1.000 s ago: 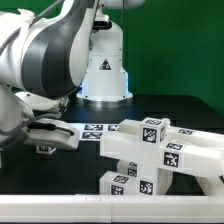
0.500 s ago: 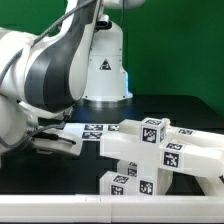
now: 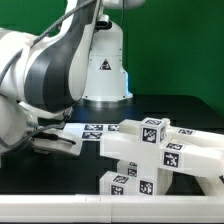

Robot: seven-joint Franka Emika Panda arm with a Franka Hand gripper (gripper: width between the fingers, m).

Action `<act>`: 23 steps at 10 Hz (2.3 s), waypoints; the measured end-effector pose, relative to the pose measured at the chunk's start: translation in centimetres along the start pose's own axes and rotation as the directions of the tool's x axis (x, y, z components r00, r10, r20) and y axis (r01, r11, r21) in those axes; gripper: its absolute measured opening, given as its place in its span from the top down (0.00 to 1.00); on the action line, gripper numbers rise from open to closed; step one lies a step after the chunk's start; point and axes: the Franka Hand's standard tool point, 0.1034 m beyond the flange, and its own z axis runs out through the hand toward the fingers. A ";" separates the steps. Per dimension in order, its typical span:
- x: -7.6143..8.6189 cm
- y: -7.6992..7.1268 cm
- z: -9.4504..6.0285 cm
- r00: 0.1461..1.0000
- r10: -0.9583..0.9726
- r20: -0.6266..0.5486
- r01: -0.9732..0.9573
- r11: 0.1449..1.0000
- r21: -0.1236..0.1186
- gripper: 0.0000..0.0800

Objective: Assemble chair

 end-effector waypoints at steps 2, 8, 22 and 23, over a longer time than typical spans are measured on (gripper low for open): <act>-2.0 -1.2 -3.0 0.999 -0.034 -0.019 0.034 0.999 0.002 0.65; -7.2 -3.2 -8.3 0.990 -0.099 -0.104 0.097 0.995 -0.028 0.64; -12.1 -17.1 -14.4 0.401 -0.189 -0.896 0.173 0.977 -0.128 0.64; -11.6 -17.2 -14.2 0.330 -0.186 -0.925 0.173 0.976 -0.134 0.64</act>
Offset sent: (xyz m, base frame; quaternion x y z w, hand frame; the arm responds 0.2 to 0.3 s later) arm 0.0286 0.0196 0.1000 -0.0156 0.0039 -0.0678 0.9976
